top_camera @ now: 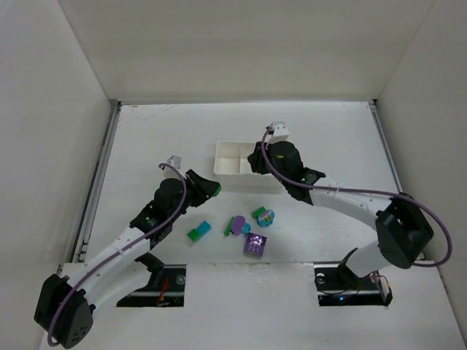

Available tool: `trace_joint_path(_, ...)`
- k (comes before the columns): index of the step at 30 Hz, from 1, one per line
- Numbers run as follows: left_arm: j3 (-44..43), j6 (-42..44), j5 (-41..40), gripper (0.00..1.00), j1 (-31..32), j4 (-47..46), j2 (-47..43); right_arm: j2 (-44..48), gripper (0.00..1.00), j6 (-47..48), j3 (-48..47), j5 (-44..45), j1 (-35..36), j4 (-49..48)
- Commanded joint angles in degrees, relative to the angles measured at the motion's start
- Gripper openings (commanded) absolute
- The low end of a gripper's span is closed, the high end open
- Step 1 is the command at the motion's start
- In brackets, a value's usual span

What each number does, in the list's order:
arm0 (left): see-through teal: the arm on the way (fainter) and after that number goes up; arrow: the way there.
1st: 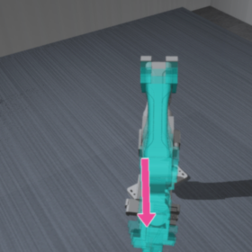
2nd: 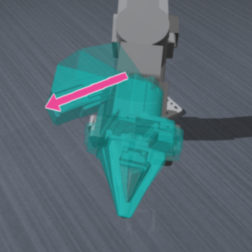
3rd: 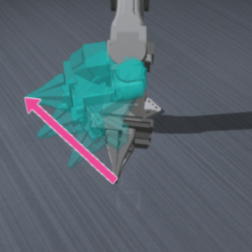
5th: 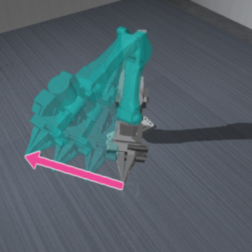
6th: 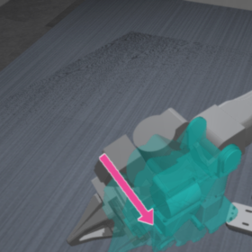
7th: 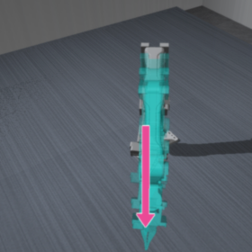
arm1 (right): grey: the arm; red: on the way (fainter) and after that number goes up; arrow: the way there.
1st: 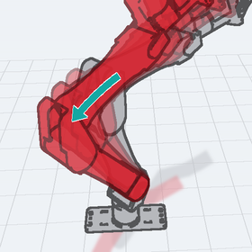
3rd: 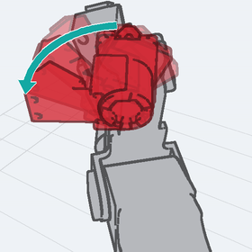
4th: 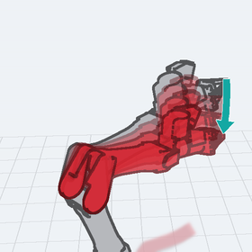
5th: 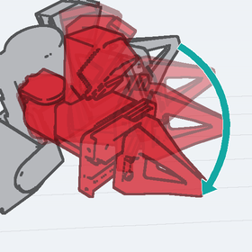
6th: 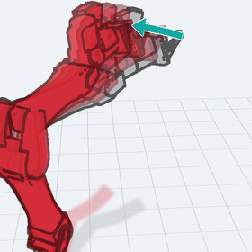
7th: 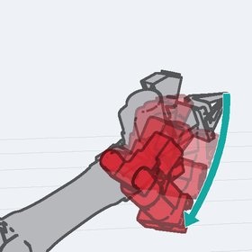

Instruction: Sort the legos into containers by color

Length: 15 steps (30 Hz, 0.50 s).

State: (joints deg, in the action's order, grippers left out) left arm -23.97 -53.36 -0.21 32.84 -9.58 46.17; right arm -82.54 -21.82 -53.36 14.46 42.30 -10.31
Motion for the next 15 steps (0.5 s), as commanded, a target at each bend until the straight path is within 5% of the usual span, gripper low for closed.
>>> trace_joint_path(1,-3.71,3.26,-6.20,0.13,2.09,1.15,1.02,-4.89,0.34,0.64,-3.50,3.29,-1.04,-0.85)
trace_joint_path(8,-8.02,6.25,-8.93,0.13,2.01,0.62,7.25,-6.23,0.67,0.47,-5.79,4.79,-1.75,-1.56)
trace_joint_path(13,-13.46,9.50,-10.25,0.14,1.39,-1.05,14.02,-0.62,0.70,-0.06,-1.06,6.28,-1.57,-2.44)
trace_joint_path(15,-16.63,11.69,-10.78,0.14,0.78,-1.31,18.14,2.81,0.62,-0.93,2.72,7.33,-0.61,-3.05)
